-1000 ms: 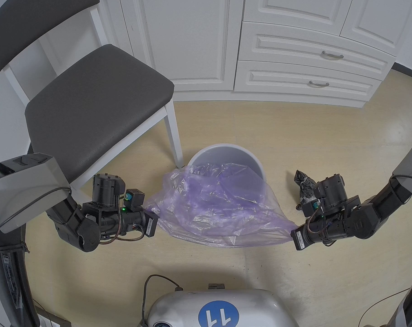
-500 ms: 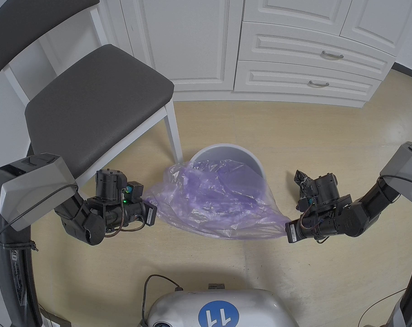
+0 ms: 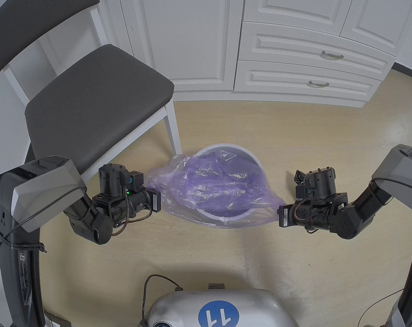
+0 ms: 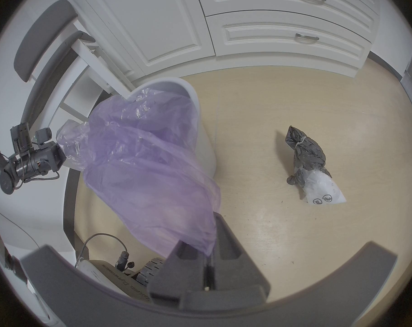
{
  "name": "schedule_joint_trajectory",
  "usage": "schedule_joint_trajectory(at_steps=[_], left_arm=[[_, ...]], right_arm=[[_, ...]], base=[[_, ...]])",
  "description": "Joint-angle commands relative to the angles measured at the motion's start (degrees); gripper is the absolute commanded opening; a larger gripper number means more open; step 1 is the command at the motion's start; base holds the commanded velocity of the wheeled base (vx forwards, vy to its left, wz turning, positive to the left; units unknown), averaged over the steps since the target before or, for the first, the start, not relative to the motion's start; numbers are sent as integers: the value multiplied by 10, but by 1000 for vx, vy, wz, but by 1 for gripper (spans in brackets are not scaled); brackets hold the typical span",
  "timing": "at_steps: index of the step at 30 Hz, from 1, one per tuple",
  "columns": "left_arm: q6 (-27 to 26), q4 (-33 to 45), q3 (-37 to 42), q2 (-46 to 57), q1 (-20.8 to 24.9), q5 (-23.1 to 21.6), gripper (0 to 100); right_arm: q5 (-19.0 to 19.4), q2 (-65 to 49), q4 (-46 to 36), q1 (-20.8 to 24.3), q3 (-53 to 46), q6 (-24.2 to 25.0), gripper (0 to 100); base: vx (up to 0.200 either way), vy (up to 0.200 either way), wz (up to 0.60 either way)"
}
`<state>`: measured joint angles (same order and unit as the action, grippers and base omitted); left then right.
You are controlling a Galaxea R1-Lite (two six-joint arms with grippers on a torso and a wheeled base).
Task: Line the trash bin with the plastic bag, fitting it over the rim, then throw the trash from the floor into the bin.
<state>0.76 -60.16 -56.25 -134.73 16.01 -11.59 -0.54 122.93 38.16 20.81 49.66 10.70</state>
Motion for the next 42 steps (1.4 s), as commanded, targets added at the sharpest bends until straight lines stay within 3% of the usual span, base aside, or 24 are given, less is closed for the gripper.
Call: schedule_joint_trajectory(at_steps=[1,28,29,40,42], left_arm=[[0,-7,4,-18,14,0,0],[2,-41,28,-12,16,-1,0],[2,-44,28,-13,16,-1,0],[2,-55,29,-14,16,-1,0],[1,-55,30,-13,14,-2,0]], right_arm=[[-1,15,1,4,-2,-1,0],[1,27,27,1,-15,1,0],[1,25,32,1,-19,1,100],[9,-5,37,-18,-46,-31,100],[26,-16,37,-28,-55,-46,100]], base=[[0,0,0],[0,0,0],[0,0,0],[0,0,0],[0,0,0]])
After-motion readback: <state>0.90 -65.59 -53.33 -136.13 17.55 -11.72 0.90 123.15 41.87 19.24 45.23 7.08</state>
